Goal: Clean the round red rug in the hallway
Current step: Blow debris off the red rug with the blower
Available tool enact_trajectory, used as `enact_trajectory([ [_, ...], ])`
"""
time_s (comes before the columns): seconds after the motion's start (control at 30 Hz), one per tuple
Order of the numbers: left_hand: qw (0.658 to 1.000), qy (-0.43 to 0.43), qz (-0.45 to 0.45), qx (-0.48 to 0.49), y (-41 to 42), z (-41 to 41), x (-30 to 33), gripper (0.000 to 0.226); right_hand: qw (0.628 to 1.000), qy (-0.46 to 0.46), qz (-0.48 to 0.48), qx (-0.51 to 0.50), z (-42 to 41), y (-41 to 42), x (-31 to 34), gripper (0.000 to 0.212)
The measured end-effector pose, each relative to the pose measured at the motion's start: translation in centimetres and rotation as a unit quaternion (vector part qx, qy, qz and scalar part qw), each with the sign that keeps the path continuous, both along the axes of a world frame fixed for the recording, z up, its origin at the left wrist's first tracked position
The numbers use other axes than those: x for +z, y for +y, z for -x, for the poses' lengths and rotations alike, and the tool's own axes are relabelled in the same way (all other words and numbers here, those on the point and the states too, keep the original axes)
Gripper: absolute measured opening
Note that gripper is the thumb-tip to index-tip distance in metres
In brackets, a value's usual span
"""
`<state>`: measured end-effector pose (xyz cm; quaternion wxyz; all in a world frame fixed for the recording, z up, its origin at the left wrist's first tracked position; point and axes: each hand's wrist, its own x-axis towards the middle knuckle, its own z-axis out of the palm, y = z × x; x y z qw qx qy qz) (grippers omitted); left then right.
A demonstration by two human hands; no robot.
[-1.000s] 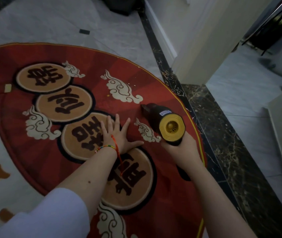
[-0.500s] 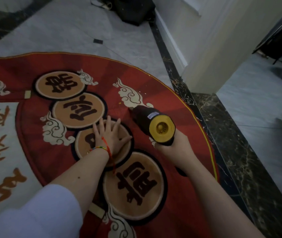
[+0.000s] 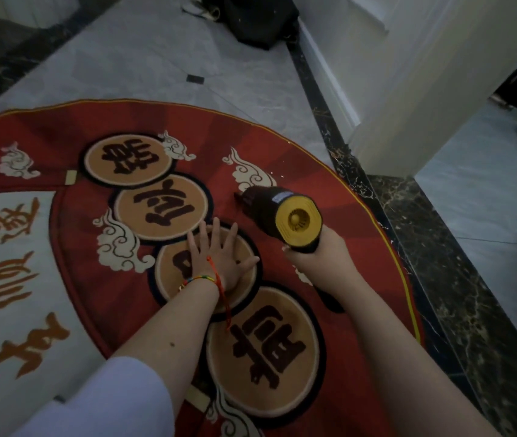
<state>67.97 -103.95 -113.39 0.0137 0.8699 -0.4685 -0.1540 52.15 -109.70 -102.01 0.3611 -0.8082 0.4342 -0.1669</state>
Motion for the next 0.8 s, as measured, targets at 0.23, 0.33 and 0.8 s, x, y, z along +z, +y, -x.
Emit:
enact_trajectory([
  [0.23, 0.999, 0.014, 0.033, -0.004, -0.3, -0.2, -0.1, 0.085, 0.998, -0.003, -0.001, -0.062, -2.7, -2.3, -1.3, 0.021],
  [0.33, 0.998, -0.016, 0.061, -0.025, -1.2, -0.9, 0.2, 0.080, 0.998, 0.008, 0.007, -0.057, -0.3, -1.8, -1.1, 0.024],
  [0.8, 0.993, -0.037, 0.101, -0.046, -4.8, -1.6, -1.1, 0.075, 0.992, 0.005, 0.023, -0.121, 1.6, -4.8, -1.5, 0.029],
])
